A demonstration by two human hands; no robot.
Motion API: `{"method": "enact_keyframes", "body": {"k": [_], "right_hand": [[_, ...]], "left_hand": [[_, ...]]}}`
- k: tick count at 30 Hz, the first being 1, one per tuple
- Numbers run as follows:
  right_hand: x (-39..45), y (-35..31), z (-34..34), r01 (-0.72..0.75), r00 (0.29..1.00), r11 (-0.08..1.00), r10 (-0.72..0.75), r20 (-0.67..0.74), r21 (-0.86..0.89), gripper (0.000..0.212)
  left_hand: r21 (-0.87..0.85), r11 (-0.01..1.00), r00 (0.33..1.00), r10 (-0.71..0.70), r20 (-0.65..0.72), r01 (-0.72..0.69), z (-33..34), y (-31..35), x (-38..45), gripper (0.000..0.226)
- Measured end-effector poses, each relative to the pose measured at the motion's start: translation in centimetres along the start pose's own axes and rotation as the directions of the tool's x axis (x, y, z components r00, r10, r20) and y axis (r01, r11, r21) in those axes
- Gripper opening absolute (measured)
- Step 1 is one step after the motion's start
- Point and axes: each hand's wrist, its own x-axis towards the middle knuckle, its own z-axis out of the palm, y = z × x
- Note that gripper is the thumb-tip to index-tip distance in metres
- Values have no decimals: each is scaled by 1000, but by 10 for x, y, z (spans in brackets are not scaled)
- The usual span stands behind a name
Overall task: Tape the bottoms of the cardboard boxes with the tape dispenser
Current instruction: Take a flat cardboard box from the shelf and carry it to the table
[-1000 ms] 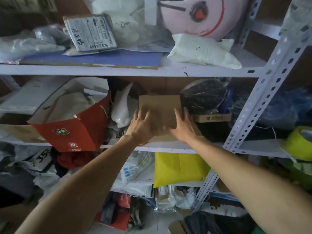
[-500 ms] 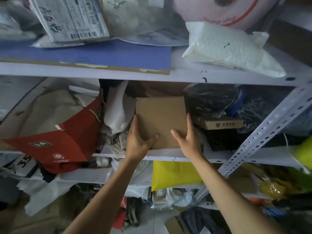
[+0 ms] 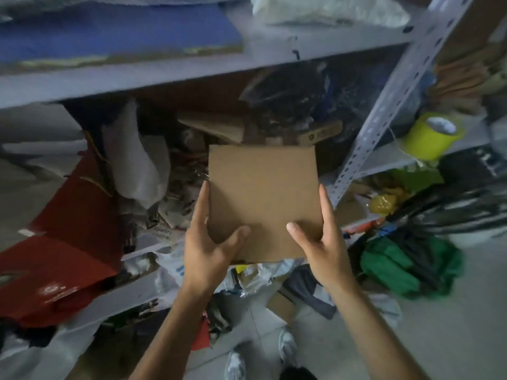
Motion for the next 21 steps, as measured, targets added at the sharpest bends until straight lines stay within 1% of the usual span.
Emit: {"method": "enact_keyframes", "body": {"k": [2,5,8,11,14,18,21], "right_hand": [[-26,5,-11,-44,995,998,40,-87,-49,91],[-60,10,-30,-126,969,991,116,-217,-35,92],[-89,13,-57,-183,930,983,178,-320,15,96],[-121,18,-97,-209,863,978,196,-465,24,100],[-160,19,-141,-219,772,975,188,-608,23,98],[-225,18,-207,-249,600,968,176,-780,27,97],[-284,19,-254,-277,439,958,192,-878,71,97]], "left_hand": [[10,1000,996,-22,82,21,11,-4,-11,95],[16,999,977,-37,211,34,33,-3,-20,94],[21,999,945,-44,324,39,65,1,-31,100],[17,1000,900,-21,435,15,111,12,-48,101],[-36,999,825,-2,565,27,166,26,-70,99],[-84,996,682,90,726,-41,246,54,-120,98],[-127,991,529,133,838,-47,309,76,-172,98]]}}
